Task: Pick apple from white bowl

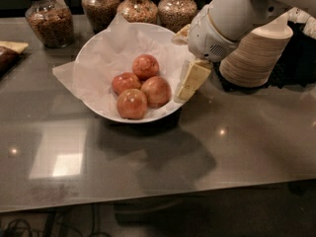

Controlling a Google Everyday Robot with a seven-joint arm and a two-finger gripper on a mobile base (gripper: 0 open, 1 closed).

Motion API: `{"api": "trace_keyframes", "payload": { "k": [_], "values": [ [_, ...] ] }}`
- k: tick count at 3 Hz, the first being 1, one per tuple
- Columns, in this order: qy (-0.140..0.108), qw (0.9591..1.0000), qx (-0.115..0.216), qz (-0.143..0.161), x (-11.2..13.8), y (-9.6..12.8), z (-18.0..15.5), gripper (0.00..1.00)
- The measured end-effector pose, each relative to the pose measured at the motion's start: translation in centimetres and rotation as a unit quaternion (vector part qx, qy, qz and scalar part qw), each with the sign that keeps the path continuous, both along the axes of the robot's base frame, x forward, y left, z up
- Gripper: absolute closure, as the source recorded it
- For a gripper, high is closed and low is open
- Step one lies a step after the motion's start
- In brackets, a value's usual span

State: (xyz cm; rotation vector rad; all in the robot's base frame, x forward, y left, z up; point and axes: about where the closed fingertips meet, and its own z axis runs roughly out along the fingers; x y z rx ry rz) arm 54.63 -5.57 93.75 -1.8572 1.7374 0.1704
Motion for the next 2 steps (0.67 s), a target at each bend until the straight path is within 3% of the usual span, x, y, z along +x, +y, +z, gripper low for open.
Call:
{"api": "trace_keyframes", "payload": {
  "k": [1,2],
  "values": [
    [-0.006,0.9999,0.007,0.011,0.75,1.13,-0.03,0.33],
    [-0.005,0.9998,0.012,0.017,1.3,1.85,-0.21,0.35]
  ]
}}
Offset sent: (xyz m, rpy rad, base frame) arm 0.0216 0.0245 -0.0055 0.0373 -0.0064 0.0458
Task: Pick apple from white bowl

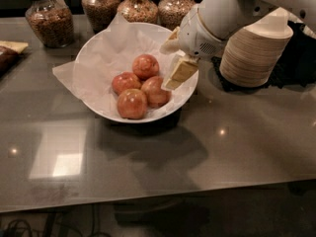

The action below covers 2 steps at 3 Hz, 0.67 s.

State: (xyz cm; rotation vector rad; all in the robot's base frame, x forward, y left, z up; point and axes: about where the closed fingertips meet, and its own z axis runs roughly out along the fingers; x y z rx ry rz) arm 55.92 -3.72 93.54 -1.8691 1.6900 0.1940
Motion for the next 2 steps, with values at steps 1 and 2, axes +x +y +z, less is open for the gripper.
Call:
{"api": "trace_keyframes", "payload": {
  "k": [1,2],
  "values": [
    [0.012,0.9999,0.009,0.003,0.5,0.3,-0.7,0.3],
    [0.028,0.9995,0.015,0.0,0.6,0.2,-1.7,0.28]
  ]
}}
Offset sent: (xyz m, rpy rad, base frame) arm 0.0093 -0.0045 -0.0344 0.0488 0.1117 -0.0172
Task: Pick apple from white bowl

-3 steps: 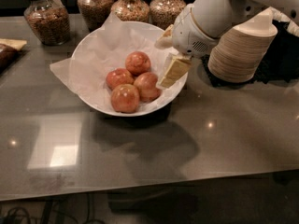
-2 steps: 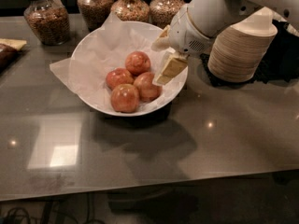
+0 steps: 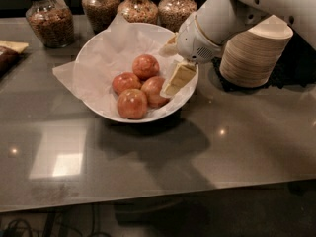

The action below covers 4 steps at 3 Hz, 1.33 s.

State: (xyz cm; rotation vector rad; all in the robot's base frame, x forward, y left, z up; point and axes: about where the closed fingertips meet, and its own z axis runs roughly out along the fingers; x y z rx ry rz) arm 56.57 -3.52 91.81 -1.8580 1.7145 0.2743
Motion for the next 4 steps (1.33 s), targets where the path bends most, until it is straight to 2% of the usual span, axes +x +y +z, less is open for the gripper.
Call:
{"api": "trace_keyframes", "payload": {
  "k": [2,4],
  "values": [
    [0.051,0.9986,0.017,0.007,0.1,0.9,-2.6,0.3],
    [0.095,0.995,0.03,0.009,0.6,1.8,-4.6,0.33]
  ]
}}
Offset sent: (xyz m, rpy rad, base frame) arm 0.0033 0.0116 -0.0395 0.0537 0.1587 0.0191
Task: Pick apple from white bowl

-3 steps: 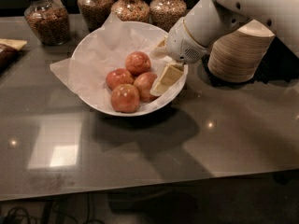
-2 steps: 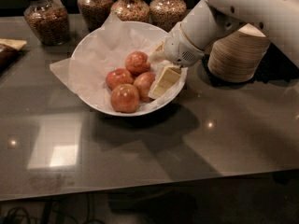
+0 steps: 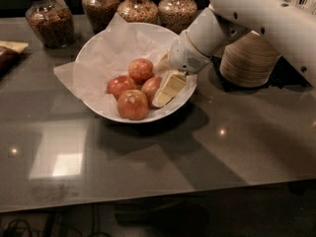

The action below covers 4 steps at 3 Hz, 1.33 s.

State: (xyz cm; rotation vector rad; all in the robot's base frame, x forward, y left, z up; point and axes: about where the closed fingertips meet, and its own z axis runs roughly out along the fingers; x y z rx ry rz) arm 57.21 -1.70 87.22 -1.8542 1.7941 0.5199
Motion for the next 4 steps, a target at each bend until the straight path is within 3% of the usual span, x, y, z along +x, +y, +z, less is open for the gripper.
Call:
{"api": "trace_keyframes", "payload": {
  "k": [3,4],
  "values": [
    [0.054,0.9981,-0.003,-0.029,0.7,-0.8,-2.7,0.44],
    [0.054,0.9981,-0.003,-0.029,0.7,-0.8,-2.7,0.62]
  ]
}}
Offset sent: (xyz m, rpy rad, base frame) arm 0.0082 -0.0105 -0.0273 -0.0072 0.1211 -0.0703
